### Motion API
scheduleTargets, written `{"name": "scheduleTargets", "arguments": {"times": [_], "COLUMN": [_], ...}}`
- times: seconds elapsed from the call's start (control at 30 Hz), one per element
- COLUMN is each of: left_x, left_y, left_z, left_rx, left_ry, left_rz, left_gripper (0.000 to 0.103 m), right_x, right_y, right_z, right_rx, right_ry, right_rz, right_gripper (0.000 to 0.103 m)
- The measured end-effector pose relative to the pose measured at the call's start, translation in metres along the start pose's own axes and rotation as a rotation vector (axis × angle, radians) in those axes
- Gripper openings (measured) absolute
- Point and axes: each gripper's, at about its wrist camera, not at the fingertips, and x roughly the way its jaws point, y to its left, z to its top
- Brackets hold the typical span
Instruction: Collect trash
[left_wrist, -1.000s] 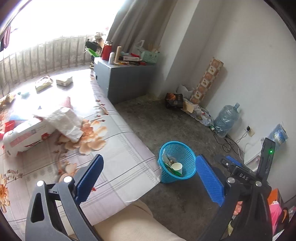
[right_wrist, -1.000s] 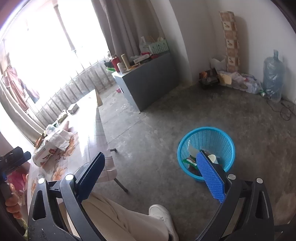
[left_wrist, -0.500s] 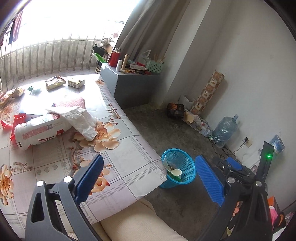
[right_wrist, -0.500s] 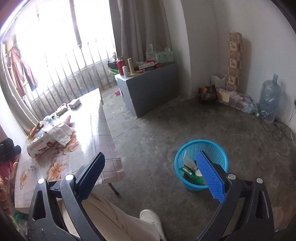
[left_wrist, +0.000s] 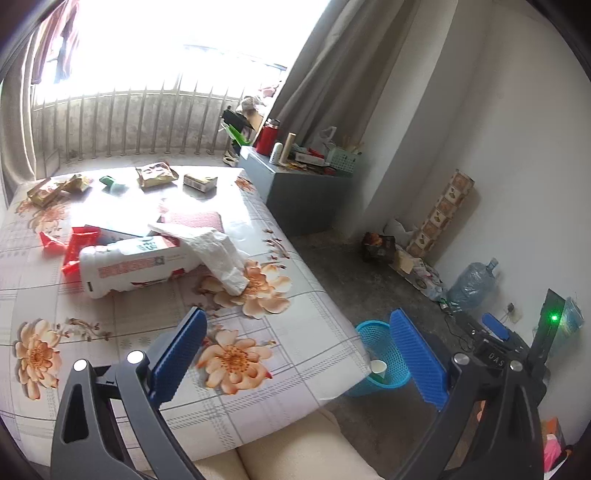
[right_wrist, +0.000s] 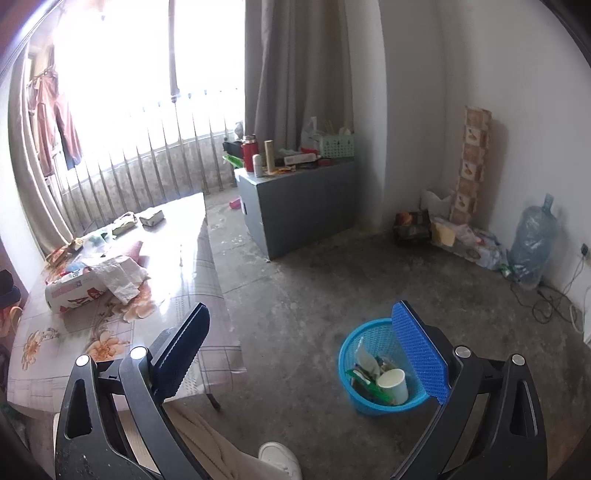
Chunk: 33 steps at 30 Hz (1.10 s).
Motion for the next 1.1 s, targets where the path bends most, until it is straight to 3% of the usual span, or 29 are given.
{"name": "scheduleTargets", "arguments": {"times": [0.17, 0.27, 0.53, 0.9, 1.0, 1.1], "left_x": [-0.009, -0.010, -0.010, 0.006, 0.023, 0.058], "left_y": [0.031, 0.052, 0.111, 0.200, 0.233, 0.265], "left_z": [-0.006, -0.006, 0.007, 0.040, 0.048, 0.057], "left_rx": [-0.040, -0.062, -0.165, -0.302, -0.337, -0.334], "left_ry": [-0.025, -0.024, -0.052, -0.094, -0.049, 0.069], "left_rz": [0.057, 0.093, 0.147, 0.232, 0.256, 0.303], "left_gripper": [0.097, 0.097, 0.097, 0.097, 0.097, 0.092], "right_x": [0.021, 0.037, 0.069, 0.134, 0.155, 0.168], "right_y": [0.018, 0.035, 0.095, 0.193, 0.212, 0.227], "right_z": [0.007, 0.011, 0.024, 0.032, 0.031, 0.029], "right_rx": [0.021, 0.027, -0.054, -0.248, -0.282, -0.324], "right_ry": [0.066, 0.126, 0.174, 0.264, 0.313, 0.338], "right_rz": [0.186, 0.250, 0.407, 0.600, 0.623, 0.631], "right_gripper": [0.095, 0.095, 0.094, 0.073, 0.065, 0.060]}}
